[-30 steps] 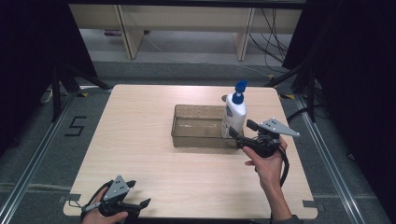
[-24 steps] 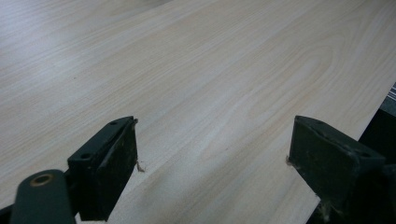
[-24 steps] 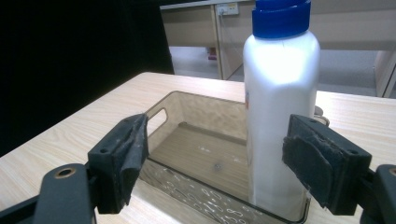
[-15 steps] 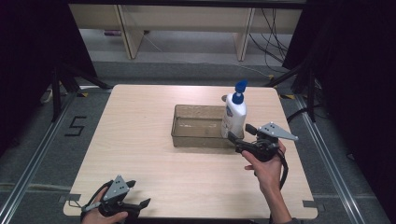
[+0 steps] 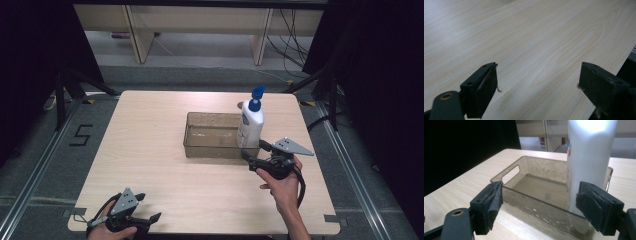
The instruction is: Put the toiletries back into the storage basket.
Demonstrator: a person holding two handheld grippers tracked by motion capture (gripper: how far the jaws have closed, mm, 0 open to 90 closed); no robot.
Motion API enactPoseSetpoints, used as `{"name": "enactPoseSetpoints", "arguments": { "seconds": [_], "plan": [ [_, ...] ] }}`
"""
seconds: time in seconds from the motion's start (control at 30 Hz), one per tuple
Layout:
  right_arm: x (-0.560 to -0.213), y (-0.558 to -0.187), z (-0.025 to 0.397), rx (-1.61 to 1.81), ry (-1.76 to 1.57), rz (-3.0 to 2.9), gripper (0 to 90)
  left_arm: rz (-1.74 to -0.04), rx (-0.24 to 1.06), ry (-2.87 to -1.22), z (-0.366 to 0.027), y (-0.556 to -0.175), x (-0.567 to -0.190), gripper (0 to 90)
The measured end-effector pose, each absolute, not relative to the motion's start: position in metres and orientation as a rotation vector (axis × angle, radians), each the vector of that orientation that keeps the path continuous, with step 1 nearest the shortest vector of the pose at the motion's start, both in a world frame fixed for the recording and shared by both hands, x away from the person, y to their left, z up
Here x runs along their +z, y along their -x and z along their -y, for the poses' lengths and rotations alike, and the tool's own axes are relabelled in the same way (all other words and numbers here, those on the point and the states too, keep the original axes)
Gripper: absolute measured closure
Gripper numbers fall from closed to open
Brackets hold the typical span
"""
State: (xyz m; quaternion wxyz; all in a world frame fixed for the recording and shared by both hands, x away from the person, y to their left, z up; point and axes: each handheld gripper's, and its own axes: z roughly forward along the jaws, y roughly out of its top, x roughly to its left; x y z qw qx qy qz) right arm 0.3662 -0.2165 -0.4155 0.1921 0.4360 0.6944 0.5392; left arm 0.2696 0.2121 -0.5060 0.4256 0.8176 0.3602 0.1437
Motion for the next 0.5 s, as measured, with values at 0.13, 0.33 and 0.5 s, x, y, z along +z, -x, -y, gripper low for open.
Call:
{"name": "enactPoseSetpoints", "arguments": {
  "seconds": [0.13, 0.33, 0.5],
  "plan": [
    [-0.421, -0.364, 0.215, 1.511, -1.224, -1.972, 21.5, -0.904, 0.358, -2.034, -0.211, -0.269, -0.506, 14.9],
    [-0.43, -0.362, 0.211, 1.478, -1.201, -2.008, 21.5, -0.912, 0.356, -2.028, -0.211, -0.269, -0.506, 14.9],
    [-0.435, -0.36, 0.208, 1.497, -1.201, -2.024, 21.5, -0.902, 0.358, -2.033, -0.211, -0.269, -0.506, 14.9]
  ]
}}
